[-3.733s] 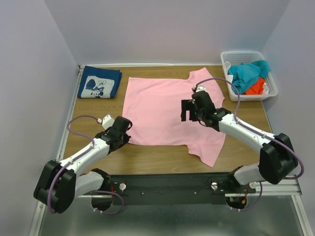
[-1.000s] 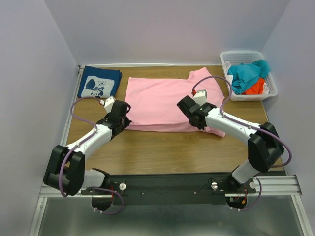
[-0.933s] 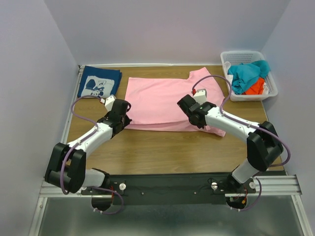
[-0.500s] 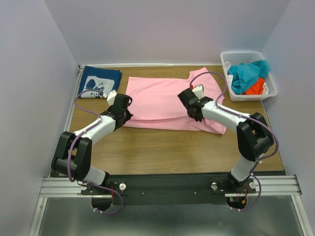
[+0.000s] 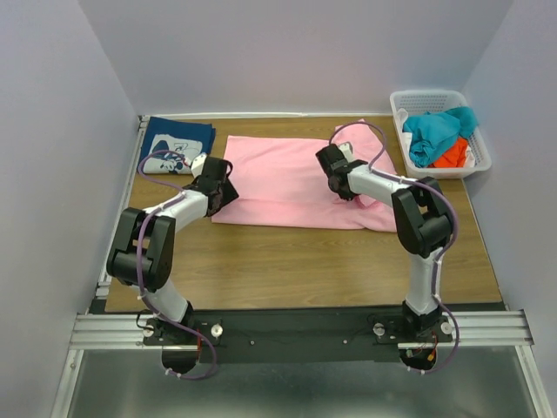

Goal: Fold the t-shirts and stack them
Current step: Fold the tshirt

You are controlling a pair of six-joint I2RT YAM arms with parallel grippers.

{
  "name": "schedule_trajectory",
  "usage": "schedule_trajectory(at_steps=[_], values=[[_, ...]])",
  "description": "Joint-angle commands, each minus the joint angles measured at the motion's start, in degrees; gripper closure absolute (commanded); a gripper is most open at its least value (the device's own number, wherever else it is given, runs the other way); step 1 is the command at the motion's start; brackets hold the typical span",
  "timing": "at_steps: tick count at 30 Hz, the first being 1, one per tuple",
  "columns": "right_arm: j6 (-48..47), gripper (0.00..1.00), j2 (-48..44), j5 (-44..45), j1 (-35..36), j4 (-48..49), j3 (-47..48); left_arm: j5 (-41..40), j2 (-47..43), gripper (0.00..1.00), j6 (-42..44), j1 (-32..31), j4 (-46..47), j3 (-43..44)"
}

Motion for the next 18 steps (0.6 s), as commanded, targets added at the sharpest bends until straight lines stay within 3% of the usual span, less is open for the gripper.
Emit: schedule_trajectory(at_steps=[1, 2, 4, 5, 11, 18], values=[[-4.42, 0.45, 4.01, -1.05, -2.27, 4.24, 5.81, 0.52, -0.19, 0.13, 1.9, 0.83, 1.39, 3.1], [-4.43, 0.41, 4.11, -0.7, -2.45, 4.33, 6.7, 0.61, -0.54, 0.04, 1.9, 0.83, 1.39, 3.36], [-3.64, 0.26, 3.24, 1.93, -2.54, 4.68, 7.85, 0.18, -1.68, 0.02, 2.86, 0.83, 1.31, 4.24], [-3.38, 0.0, 2.53, 2.47, -2.54, 4.77, 8.37, -0.52, -1.86, 0.02, 2.95, 0.83, 0.61, 5.64], [3.73, 0.0, -8.69, 0.2, -2.54, 4.94, 0.59, 2.63, -6.43, 0.02, 2.87, 0.22, 1.21, 4.52], [10.77, 0.0, -16.36, -25.78, -2.54, 9.31, -12.87, 8.51, -7.14, 0.02, 3.92, -2.51, 6.83, -1.37]])
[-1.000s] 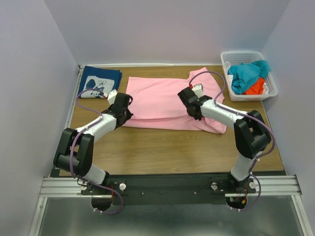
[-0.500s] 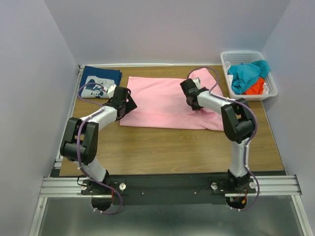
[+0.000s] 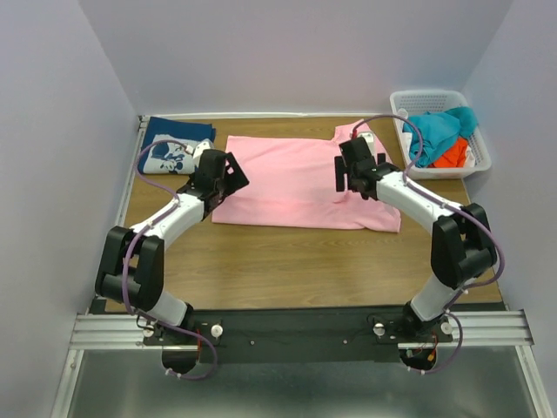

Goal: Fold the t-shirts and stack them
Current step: Fold the tshirt

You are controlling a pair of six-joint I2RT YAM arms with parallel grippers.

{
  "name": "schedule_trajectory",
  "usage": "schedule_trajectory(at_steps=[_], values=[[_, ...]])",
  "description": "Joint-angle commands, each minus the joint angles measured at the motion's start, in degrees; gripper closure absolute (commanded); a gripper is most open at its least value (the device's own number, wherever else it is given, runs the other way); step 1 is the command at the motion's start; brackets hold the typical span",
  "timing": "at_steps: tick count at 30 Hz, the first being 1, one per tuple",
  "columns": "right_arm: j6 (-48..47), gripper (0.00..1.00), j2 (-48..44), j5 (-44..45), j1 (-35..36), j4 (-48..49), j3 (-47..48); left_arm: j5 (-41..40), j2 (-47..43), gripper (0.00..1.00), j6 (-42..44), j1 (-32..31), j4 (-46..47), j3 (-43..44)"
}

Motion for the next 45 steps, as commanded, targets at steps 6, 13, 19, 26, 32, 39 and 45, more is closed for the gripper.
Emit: schedule_trajectory(at_steps=[6, 13, 19, 26, 32, 39, 45], values=[[8.3, 0.0, 2.81, -25.2, 0.21, 8.11, -7.78, 7.05, 2.49, 0.02, 2.31, -1.7, 4.97, -3.22], [9.97, 0.0, 10.98, -27.13, 0.3, 12.16, -0.76, 5.38, 1.09, 0.02, 2.05, -1.7, 4.97, -4.45], [10.85, 0.0, 16.26, -26.96, 0.39, 12.25, 7.59, 5.03, 0.91, 0.02, 2.05, -1.7, 4.71, -4.45], [10.85, 0.0, 15.3, -26.17, 0.3, 12.25, 8.48, 4.5, 0.56, 0.02, 2.4, -1.7, 3.65, -3.13], [11.2, 0.0, 8.01, -17.04, 0.13, 12.25, 4.1, 6.69, 1.96, 0.02, 3.71, -1.79, 3.74, 0.38], [15.42, 0.0, -3.5, -10.7, -0.66, 12.34, -10.22, 8.28, 7.58, 0.02, 4.42, -5.04, 3.91, 3.02], [13.49, 0.0, -0.71, -9.29, -1.37, 12.16, -13.32, 7.58, 11.01, 0.02, 3.63, -4.96, 4.62, 3.11]])
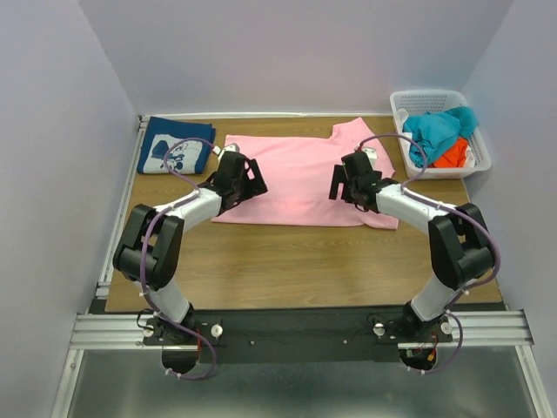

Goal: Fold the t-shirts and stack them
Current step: Fold the tshirt

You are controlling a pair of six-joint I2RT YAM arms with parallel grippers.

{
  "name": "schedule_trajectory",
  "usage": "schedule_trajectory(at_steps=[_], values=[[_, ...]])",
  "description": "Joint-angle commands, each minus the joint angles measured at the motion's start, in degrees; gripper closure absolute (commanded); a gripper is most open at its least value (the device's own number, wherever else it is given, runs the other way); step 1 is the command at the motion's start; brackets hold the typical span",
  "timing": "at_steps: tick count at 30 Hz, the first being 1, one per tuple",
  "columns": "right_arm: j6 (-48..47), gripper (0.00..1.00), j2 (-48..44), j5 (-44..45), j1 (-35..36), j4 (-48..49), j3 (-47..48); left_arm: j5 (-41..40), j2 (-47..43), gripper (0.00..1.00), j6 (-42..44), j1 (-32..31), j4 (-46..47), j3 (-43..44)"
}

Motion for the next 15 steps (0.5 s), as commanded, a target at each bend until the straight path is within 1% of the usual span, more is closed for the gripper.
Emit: schedule_trajectory(at_steps=[1, 5, 8, 15], values=[[-1.15, 0.0, 4.99, 3.95, -0.65, -0.63, -0.42, 0.38, 3.51, 0.02, 0.48, 0.22, 0.53, 0.99], [-1.78, 0.0, 8.88, 1.24, -0.82, -0.8, 1.51, 1.09, 6.51, 0.02, 0.48, 0.22, 0.36, 1.44], [-1.61, 0.0, 9.33, 1.49, -0.82, -1.06, 0.56, 1.18, 6.87, 0.02, 0.31, 0.22, 0.09, 0.29], [1.56, 0.0, 3.18, -1.76, -0.82, -1.42, -9.46, 0.38, 2.39, 0.02, -1.54, -0.39, -0.96, -8.22]])
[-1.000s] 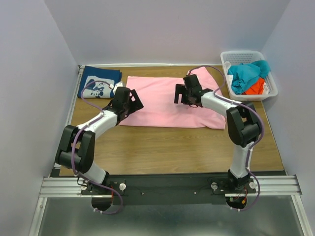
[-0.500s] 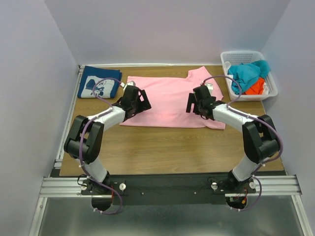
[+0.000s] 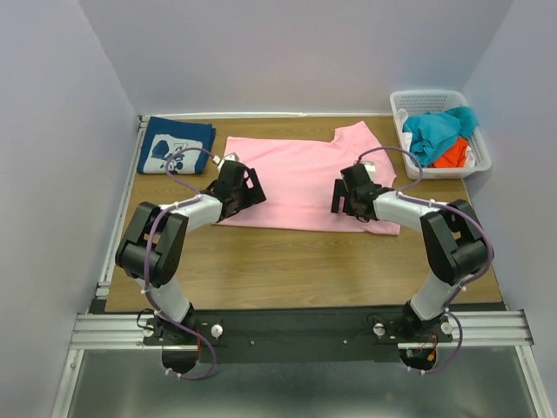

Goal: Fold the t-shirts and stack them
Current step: Fold the tshirt

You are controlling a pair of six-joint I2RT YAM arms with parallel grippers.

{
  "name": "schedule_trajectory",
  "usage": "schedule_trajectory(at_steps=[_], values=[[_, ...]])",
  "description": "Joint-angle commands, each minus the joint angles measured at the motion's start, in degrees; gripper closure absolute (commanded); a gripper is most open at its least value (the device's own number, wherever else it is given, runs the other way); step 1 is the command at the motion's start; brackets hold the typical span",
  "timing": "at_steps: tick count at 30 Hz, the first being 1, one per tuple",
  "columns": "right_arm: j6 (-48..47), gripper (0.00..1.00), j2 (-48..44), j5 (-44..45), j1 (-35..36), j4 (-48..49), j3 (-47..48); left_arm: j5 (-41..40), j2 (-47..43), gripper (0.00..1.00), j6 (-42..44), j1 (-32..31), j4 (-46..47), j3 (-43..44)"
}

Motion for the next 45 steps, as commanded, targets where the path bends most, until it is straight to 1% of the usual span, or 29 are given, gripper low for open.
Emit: schedule_trajectory(at_steps=[1, 3, 6, 7, 8, 11, 12, 14, 19, 21, 24, 25, 29, 32, 34, 38, 41, 42, 43, 45], values=[[2.65, 0.0, -4.55, -2.11, -0.36, -3.32, -7.36, 0.34, -3.03, 0.02, -1.32, -1.07, -4.83, -5.78], [3.62, 0.0, -6.85, -3.07, -0.36, -3.67, -9.22, -0.18, -4.79, 0.02, -2.81, -2.21, -5.54, -8.51], [4.76, 0.0, -12.64, -6.41, -0.36, -5.77, -12.04, -2.29, -9.97, 0.02, -5.61, -4.58, -9.91, -11.66], [4.94, 0.0, -12.66, -7.37, -0.28, -5.78, -13.09, -2.99, -11.12, 0.02, -6.41, -4.59, -9.93, -12.64], [5.55, 0.0, -15.45, -8.08, -0.28, -6.39, -14.84, -3.35, -12.17, 0.02, -7.81, -5.02, -11.07, -14.65], [6.17, 0.0, -20.55, -9.05, -0.19, -7.8, -18.35, -2.91, -16.22, 0.02, -9.76, -6.25, -11.95, -18.43], [6.35, 0.0, -21.88, -9.84, -0.1, -8.15, -18.37, -2.82, -17.1, 0.02, -10.28, -6.61, -12.04, -19.32], [6.87, 0.0, -24.95, -12.11, 0.16, -8.5, -21.34, -1.95, -19.29, 0.02, -11.95, -7.83, -11.87, -21.6], [8.37, 0.0, -29.35, -15.02, 0.43, -10.96, -23.37, -0.63, -23.86, 0.02, -14.86, -11.0, -12.49, -24.33], [10.03, 0.0, -30.59, -14.51, 0.69, -13.16, -23.64, 0.43, -25.45, 0.02, -16.26, -11.7, -12.83, -25.12], [11.71, 0.0, -33.13, -13.63, 0.78, -15.97, -24.35, -0.1, -28.96, 0.02, -18.72, -12.76, -13.8, -25.74], [11.97, 0.0, -33.66, -13.45, 0.78, -16.41, -24.43, -0.53, -29.67, 0.02, -19.16, -12.85, -14.67, -25.4], [11.01, 0.0, -37.44, -11.35, 0.78, -17.56, -22.25, -9.39, -33.97, 0.02, -21.19, -13.03, -25.11, -21.19], [9.96, 0.0, -39.63, -10.9, 0.78, -17.91, -20.05, -13.17, -35.73, 0.02, -20.57, -13.03, -28.64, -18.11], [9.6, 0.0, -40.87, -9.32, 0.78, -18.0, -17.76, -15.03, -36.53, 0.02, -20.39, -12.94, -29.27, -16.79], [10.12, 0.0, -42.46, -5.81, 0.78, -18.0, -14.51, -19.25, -35.66, 0.02, -16.63, -11.98, -26.73, -13.01], [10.48, 0.0, -40.97, -2.12, 0.78, -18.0, -11.43, -20.66, -32.06, 0.02, -12.58, -7.77, -25.14, -8.36], [10.57, 0.0, -40.35, -1.41, 0.78, -18.0, -10.56, -20.05, -30.83, 0.02, -11.44, -5.75, -24.79, -6.95], [10.65, 0.0, -39.13, -0.36, 0.78, -18.0, -9.85, -19.35, -28.64, 0.02, -9.34, -2.51, -22.53, -4.32], [11.01, 0.0, -37.98, 0.52, 0.78, -17.91, -8.44, -18.64, -26.26, 0.02, -5.64, 0.41, -20.23, -0.72]])
